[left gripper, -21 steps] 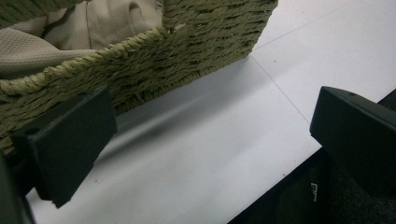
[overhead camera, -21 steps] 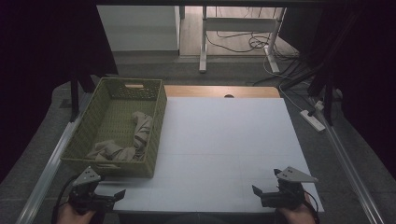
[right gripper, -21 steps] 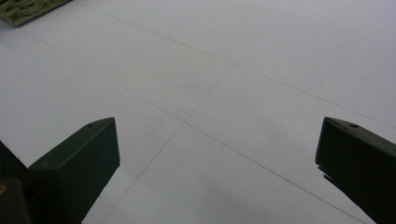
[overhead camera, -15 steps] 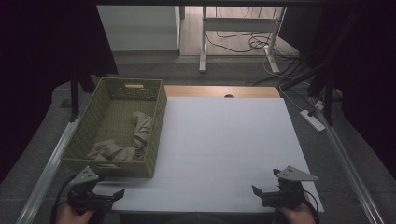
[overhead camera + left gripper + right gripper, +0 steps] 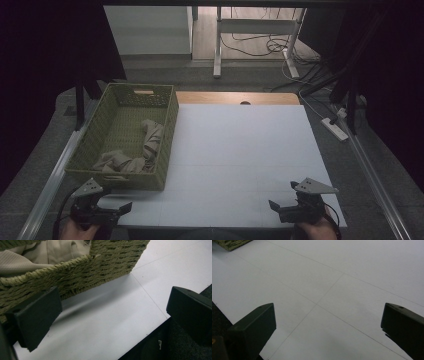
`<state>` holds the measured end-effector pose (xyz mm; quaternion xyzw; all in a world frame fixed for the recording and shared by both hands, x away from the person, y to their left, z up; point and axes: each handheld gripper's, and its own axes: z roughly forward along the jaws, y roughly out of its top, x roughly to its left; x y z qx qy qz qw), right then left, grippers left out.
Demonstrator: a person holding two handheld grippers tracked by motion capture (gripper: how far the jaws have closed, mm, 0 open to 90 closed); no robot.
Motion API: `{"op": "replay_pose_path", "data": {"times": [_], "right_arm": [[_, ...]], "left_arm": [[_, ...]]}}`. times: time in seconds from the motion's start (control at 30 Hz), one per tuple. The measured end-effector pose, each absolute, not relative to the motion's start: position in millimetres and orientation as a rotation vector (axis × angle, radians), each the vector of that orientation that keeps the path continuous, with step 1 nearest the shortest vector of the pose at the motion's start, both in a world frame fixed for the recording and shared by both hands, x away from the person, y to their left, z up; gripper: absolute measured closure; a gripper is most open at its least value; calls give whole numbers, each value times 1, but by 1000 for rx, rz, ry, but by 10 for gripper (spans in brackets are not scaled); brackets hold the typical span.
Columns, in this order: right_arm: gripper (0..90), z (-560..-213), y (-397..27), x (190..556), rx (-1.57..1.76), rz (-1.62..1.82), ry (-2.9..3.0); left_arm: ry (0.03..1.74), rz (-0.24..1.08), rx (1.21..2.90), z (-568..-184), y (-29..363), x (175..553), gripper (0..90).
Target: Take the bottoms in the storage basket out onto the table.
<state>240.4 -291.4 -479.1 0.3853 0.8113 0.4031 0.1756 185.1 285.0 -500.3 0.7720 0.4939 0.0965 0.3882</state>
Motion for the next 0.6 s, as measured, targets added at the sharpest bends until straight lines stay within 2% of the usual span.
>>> {"op": "replay_pose_path", "data": {"times": [0.6], "right_arm": [[4, -480, -291, 242, 1092, 1137, 2318]], "left_arm": [[1202, 236, 1933, -493, 289, 183, 0]]}}
